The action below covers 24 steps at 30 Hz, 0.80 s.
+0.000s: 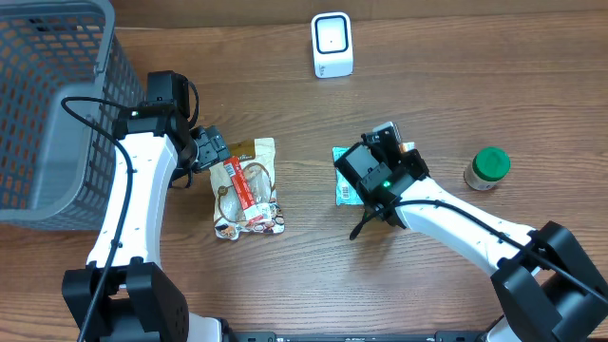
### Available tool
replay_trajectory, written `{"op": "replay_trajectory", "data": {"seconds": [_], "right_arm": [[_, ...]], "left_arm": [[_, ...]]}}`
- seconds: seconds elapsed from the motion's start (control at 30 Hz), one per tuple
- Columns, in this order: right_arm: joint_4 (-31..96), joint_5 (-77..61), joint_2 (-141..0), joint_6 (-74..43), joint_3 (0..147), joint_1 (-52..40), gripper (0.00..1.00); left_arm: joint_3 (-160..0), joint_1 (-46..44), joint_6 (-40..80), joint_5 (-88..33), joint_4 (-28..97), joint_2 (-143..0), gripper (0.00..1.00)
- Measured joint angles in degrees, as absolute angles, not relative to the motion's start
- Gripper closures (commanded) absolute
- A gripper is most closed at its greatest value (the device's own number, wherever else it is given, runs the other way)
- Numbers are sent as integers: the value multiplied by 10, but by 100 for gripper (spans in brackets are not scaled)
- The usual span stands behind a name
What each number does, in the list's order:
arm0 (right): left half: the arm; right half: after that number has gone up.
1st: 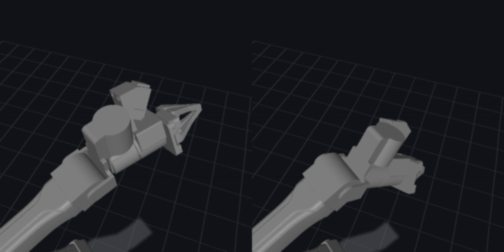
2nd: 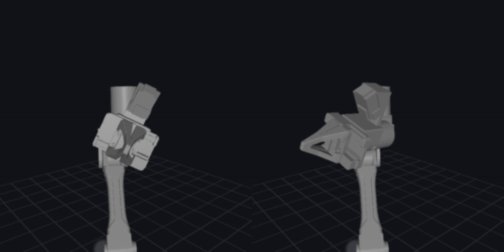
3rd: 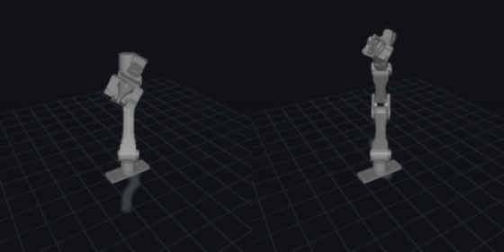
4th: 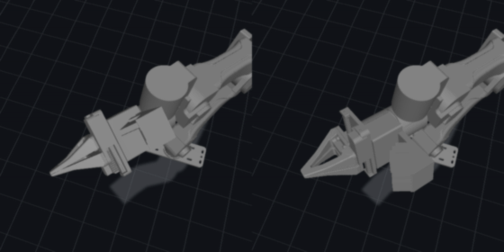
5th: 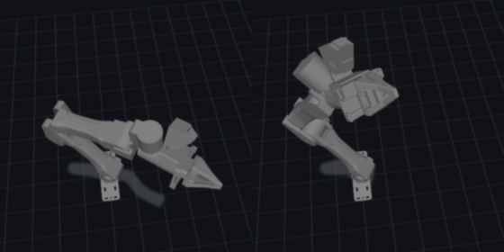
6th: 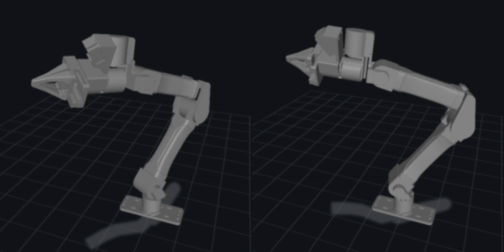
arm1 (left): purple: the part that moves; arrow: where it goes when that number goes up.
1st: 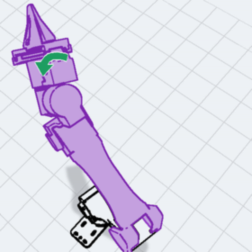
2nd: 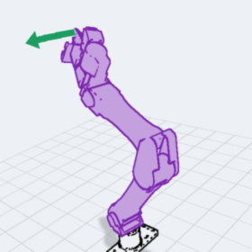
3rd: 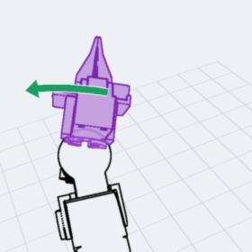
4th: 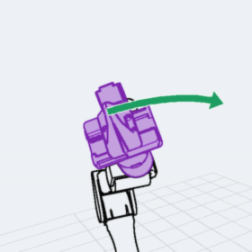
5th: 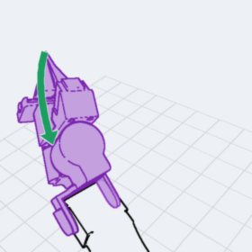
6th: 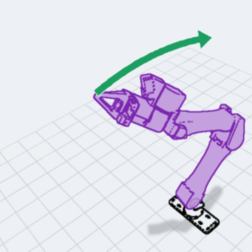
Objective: Scan the item barcode
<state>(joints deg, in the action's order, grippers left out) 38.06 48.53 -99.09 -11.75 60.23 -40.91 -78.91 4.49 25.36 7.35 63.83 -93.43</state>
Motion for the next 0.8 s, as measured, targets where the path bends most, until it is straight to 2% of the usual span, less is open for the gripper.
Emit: {"op": "replay_trajectory", "data": {"seconds": [0.27,0.8], "right_arm": [[356,510,-991,-117,545,-393,95],[341,467,-991,-115,541,-388,94]], "left_arm": [[-789,45,254,74,638,-934,0],[-789,45,254,74,638,-934,0]]}}
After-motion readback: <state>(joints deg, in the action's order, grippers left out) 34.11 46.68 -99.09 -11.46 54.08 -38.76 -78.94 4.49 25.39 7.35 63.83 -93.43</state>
